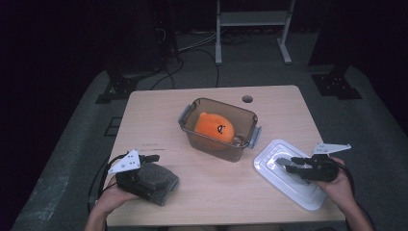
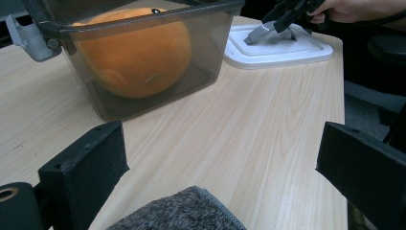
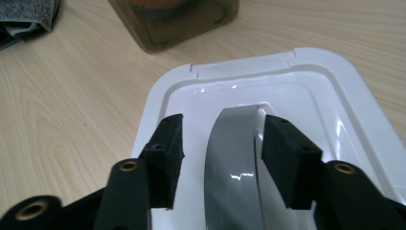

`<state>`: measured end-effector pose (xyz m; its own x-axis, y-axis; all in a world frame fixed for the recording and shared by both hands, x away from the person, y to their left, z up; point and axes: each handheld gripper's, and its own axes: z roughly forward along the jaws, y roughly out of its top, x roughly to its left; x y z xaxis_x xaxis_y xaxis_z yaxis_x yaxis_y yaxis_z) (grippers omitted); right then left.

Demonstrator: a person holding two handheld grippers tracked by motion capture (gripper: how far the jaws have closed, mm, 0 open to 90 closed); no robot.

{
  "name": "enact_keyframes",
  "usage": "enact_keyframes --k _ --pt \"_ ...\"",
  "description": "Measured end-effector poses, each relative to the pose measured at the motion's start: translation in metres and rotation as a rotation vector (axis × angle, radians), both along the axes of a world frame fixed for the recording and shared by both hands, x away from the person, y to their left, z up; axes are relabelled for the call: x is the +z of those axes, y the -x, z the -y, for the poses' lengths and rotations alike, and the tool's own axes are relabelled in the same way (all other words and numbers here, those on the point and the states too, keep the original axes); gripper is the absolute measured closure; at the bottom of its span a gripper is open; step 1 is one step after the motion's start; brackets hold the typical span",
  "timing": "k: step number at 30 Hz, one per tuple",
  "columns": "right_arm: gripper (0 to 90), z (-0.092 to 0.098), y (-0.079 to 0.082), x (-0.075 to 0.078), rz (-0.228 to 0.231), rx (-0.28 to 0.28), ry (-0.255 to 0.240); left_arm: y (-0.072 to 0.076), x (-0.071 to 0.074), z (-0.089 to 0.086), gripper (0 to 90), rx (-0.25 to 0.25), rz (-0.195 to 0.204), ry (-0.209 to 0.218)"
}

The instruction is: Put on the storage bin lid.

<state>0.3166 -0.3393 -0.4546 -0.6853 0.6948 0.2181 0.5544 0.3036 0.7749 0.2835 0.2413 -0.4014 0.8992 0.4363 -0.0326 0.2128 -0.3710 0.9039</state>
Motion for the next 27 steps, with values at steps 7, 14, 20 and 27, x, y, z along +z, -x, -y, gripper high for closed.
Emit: enact_keyframes --k 7,14,20,27 --pt "57.0 -0.0017 0.0002 0.0000 0.003 0.003 0.033 0.0000 0.0004 0.0003 2.5 0.000 0.000 0.002" --pt "63.0 -0.0020 -0.0001 -0.0007 0.009 -0.004 0.057 0.0001 0.0004 -0.0002 2.5 0.002 -0.003 0.006" --pt "65.6 -0.0022 -0.0003 -0.0008 0.004 0.003 0.056 -0.0001 0.0004 0.0000 2.5 -0.001 -0.003 0.002" --pt "65.9 -0.0014 -0.0001 0.0016 -0.011 0.000 0.050 0.0001 0.0006 -0.0005 2.5 -0.001 -0.004 0.006"
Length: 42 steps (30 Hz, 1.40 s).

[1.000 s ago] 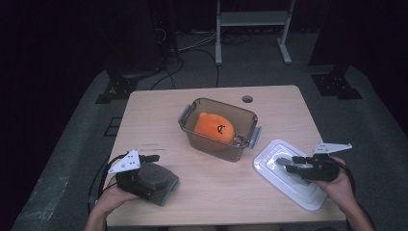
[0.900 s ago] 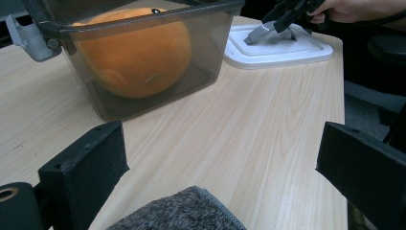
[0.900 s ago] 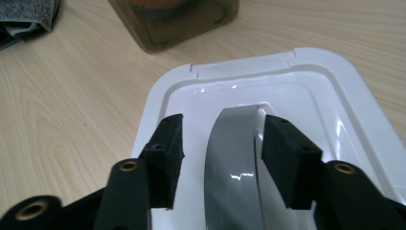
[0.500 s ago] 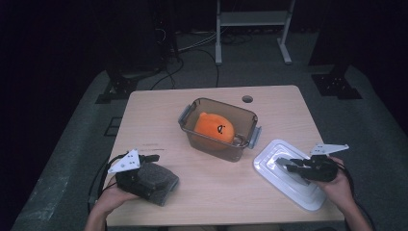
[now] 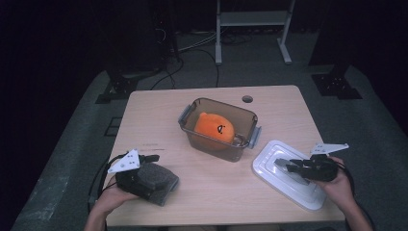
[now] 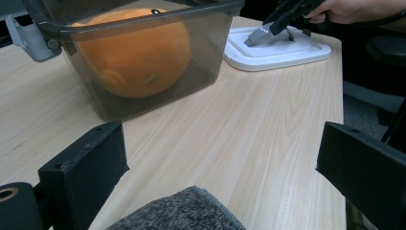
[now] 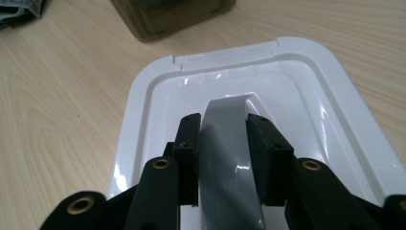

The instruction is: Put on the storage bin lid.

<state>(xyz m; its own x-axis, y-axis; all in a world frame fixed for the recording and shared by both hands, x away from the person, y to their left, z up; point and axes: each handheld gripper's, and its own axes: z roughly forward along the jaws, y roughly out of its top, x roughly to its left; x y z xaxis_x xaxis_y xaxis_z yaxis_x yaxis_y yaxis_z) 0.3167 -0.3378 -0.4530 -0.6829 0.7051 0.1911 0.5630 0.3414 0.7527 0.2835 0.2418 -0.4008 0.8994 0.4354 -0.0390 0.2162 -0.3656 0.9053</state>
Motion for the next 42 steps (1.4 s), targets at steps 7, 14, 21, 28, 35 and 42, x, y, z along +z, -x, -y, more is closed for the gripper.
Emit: enact_keyframes --k 7,14,21,28,35,42 --pt "66.0 0.003 0.003 0.009 0.013 -0.001 -0.028 0.000 0.001 0.000 2.6 -0.002 0.002 -0.001" --pt "66.0 0.007 0.009 0.032 0.048 0.012 -0.039 0.000 0.001 -0.001 2.6 -0.001 0.005 -0.001" --pt "66.0 0.010 0.016 0.047 0.062 0.025 -0.048 0.000 0.001 -0.001 2.5 -0.002 0.004 -0.004" --pt "66.0 0.012 0.022 0.067 0.080 0.040 -0.054 0.000 0.001 -0.001 2.6 -0.002 0.004 -0.004" --pt "66.0 0.012 0.026 0.086 0.101 0.055 -0.058 0.000 0.001 0.000 2.5 -0.004 0.004 -0.005" --pt "66.0 0.009 0.027 0.108 0.121 0.076 -0.069 0.000 0.001 0.000 2.5 -0.004 0.004 -0.005"
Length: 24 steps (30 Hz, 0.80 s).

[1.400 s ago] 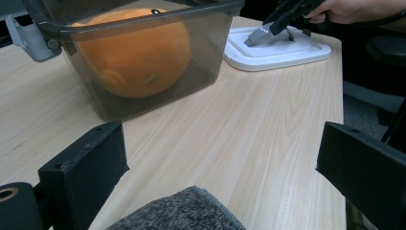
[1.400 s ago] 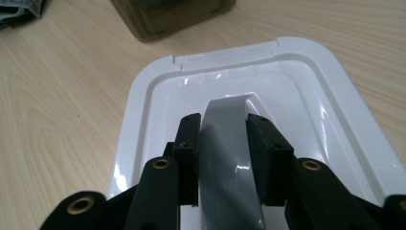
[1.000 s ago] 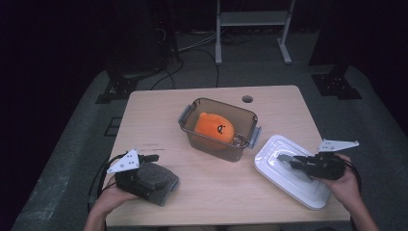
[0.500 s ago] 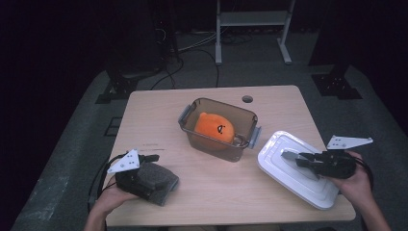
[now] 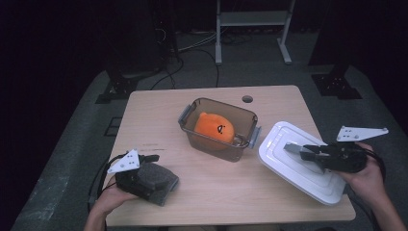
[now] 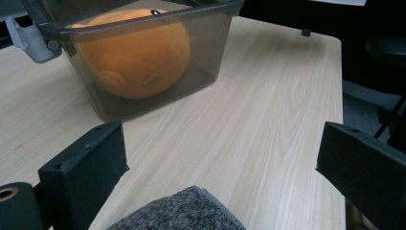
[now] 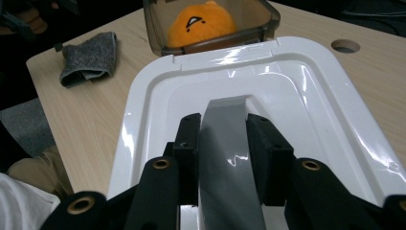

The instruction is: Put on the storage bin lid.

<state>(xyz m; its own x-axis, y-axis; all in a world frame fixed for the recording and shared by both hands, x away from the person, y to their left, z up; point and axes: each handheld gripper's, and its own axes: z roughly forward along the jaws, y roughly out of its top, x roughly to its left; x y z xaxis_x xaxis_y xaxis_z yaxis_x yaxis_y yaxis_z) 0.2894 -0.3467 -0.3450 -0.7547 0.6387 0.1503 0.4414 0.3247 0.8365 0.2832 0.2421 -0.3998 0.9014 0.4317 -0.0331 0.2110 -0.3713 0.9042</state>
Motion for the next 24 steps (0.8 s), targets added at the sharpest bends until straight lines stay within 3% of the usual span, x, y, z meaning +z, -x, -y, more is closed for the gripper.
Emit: enact_keyframes --k 14,24 --pt "66.0 -0.021 -0.011 0.027 0.024 0.057 0.002 0.000 0.000 -0.001 2.6 -0.002 -0.002 0.000" --pt "66.0 -0.042 -0.027 0.044 0.029 0.103 0.003 0.000 0.000 -0.002 2.6 -0.002 0.003 0.005"
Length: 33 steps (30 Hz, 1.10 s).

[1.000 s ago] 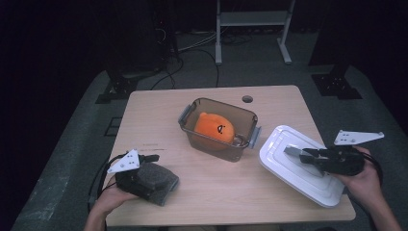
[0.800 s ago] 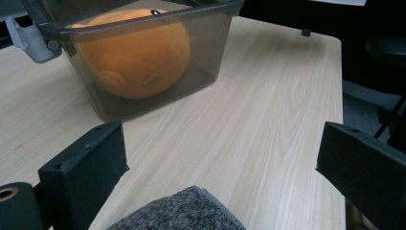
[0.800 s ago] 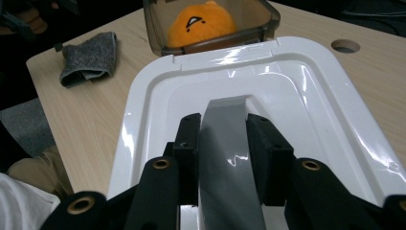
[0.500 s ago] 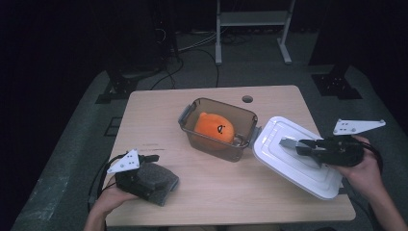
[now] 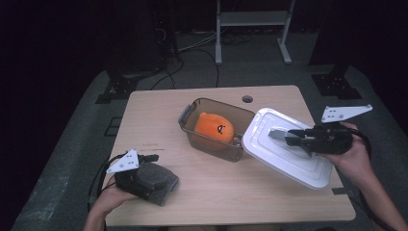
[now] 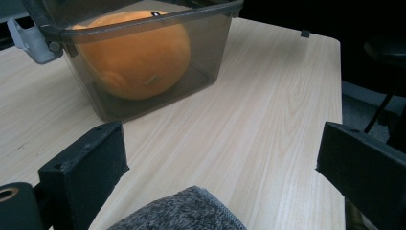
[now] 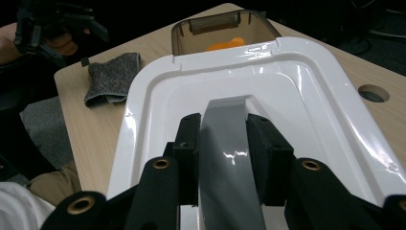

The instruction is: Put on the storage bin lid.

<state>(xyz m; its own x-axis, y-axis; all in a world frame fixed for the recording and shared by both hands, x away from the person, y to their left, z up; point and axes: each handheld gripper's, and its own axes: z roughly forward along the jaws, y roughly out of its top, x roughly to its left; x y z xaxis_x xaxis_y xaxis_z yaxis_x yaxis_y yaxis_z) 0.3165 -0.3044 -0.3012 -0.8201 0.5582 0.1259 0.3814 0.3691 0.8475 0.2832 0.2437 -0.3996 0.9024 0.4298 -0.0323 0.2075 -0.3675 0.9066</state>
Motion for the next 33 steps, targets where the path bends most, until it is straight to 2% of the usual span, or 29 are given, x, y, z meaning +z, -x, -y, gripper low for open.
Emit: enact_keyframes --k 18,33 --pt "66.0 -0.046 -0.035 0.017 -0.005 0.078 0.016 0.000 0.000 -0.001 2.6 -0.002 -0.002 0.006" --pt "66.0 -0.076 -0.054 0.022 -0.004 0.123 0.017 0.001 0.001 -0.002 2.5 -0.005 0.002 0.010"
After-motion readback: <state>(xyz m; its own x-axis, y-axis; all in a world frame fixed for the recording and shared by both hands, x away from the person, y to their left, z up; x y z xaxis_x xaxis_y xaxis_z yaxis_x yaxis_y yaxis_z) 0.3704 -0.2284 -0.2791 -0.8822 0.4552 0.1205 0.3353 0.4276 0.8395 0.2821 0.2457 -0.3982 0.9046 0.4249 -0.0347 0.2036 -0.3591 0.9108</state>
